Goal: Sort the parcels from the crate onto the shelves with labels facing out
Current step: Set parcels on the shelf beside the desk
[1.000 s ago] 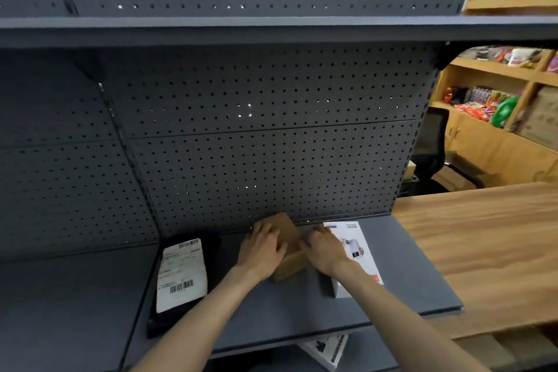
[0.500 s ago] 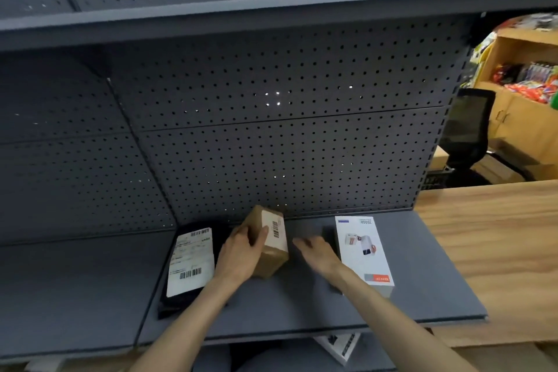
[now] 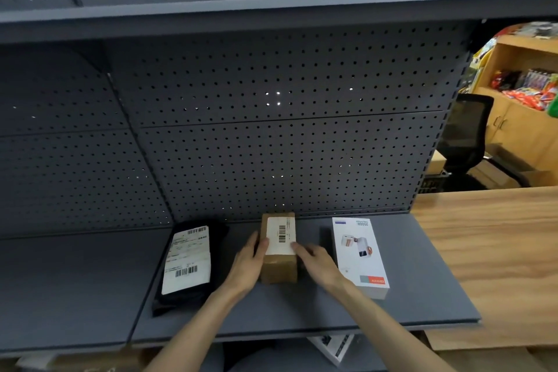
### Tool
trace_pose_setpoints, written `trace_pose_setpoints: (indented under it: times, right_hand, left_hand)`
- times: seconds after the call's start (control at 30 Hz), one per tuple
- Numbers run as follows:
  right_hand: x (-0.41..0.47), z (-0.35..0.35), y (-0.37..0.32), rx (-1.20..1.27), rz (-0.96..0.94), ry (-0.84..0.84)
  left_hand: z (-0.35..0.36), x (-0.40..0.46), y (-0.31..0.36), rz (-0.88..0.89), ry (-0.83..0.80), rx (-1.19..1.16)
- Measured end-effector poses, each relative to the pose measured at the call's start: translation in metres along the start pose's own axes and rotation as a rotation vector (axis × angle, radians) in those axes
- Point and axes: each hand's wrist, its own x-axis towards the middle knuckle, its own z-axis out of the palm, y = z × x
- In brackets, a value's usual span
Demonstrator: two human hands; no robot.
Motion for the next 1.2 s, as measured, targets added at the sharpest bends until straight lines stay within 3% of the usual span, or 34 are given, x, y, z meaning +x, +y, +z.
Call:
trace_pose_setpoints:
  times: [0.17,0.5,0.77,0.9,1.03,1.2]
  right_hand:
    - [-0.01,0.006,-0.007,-0.014,0.018,0.011]
    - [0.0,0.016,-0.003,0.016,0.023,0.036]
    - [0.001,0.022,-0.003,0.03,-0.069,0.077]
    - [0.003,0.027,-0.005,0.018,-0.111,0.124]
    - [0.0,0.026,-0.006,-0.006,-0.146,0.151]
    - [-0.003,0.021,-0.007,-0.021,-0.167,0.144]
  left_hand:
    - [-0.018,0.005,-0.012,0.071,-0.012,-0.061]
    - [-0.043,0.012,-0.023,-0.047,0.106,-0.06]
    - [-0.035,0.009,-0.004,0.033,0.054,0.053]
    - [-0.041,0.013,-0.011,-0.015,0.068,0.202]
    - [-0.037,0.006,-0.014,-0.075,-0.005,0.054]
    - [-0.036,0.002,-0.017,-0.105,-0.066,0.056]
